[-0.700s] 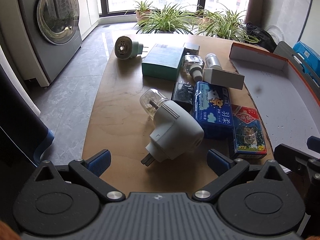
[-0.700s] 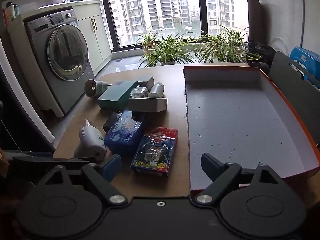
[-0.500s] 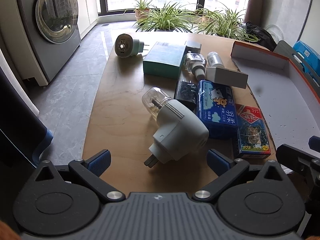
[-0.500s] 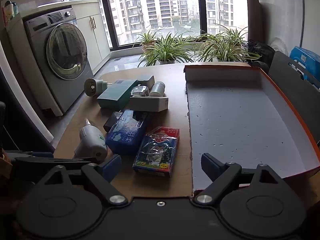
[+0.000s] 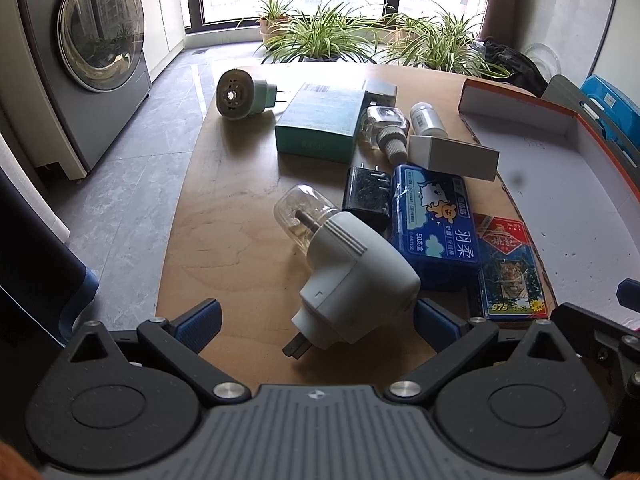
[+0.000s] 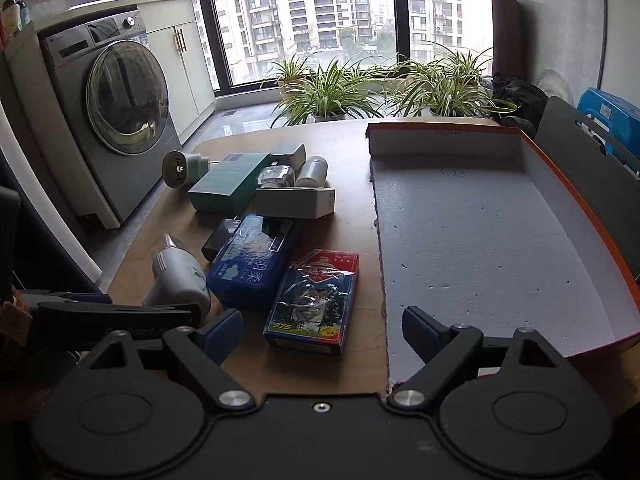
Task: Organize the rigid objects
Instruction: 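Move the left tool toward the white diffuser while the right tool approaches the blister card pack, then close the left tool on the white diffuser while the right tool grips the card pack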
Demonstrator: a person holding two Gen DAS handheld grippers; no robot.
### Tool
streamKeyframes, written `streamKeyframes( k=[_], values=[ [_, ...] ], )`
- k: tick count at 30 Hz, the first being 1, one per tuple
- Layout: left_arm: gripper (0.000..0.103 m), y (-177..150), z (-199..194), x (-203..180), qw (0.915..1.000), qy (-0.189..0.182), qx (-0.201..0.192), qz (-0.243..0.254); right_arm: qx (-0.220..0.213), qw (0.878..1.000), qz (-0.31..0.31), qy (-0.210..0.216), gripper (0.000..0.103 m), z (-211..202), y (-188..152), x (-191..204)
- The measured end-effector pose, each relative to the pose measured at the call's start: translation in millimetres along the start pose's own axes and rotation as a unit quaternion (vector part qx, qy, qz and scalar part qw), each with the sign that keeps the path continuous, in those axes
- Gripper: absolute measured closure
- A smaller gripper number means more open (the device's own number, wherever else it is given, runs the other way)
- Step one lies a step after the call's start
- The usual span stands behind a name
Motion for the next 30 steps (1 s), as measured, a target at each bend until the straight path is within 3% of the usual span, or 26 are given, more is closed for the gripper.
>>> streamKeyframes(
  k=[17,24,27,29,30],
  values=[
    [0.000,-1.4,21.4,-5.7,0.9998,-0.009,0.009,0.014,0.018,1.000,0.015,0.000,0.001,11.3,-6.8,-5.2],
    [0.000,-1.8,34.1,-4.5,0.9997,-0.014,-0.004,0.020,0.023,0.999,0.027,0.002,0.001,19.6,-9.8,-9.0],
    [0.014,-2.0,28.9,-8.6,0.9985,-0.029,-0.028,0.035,0.028,0.999,0.026,0.002,0.001,25.6,-11.4,-9.8],
    [0.036,-1.4,24.2,-10.8,0.9977,-0.038,-0.041,0.038,0.033,0.999,0.024,0.005,0.001,31.5,-12.3,-9.3],
    [0.036,-1.4,22.8,-10.8,0.9977,-0.038,-0.043,0.037,0.035,0.999,0.022,0.004,0.001,34.9,-12.6,-8.7]
  ],
)
Point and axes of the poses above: each gripper's, at about its wrist camera, not at the fingertips, and z roughly the way its jaws point, x to its left, y to its top, the point moved 6 cm from there along z, roughly the way its jaws point, and after that the axes turned 14 degrees about -x, right-handed, at the moved point
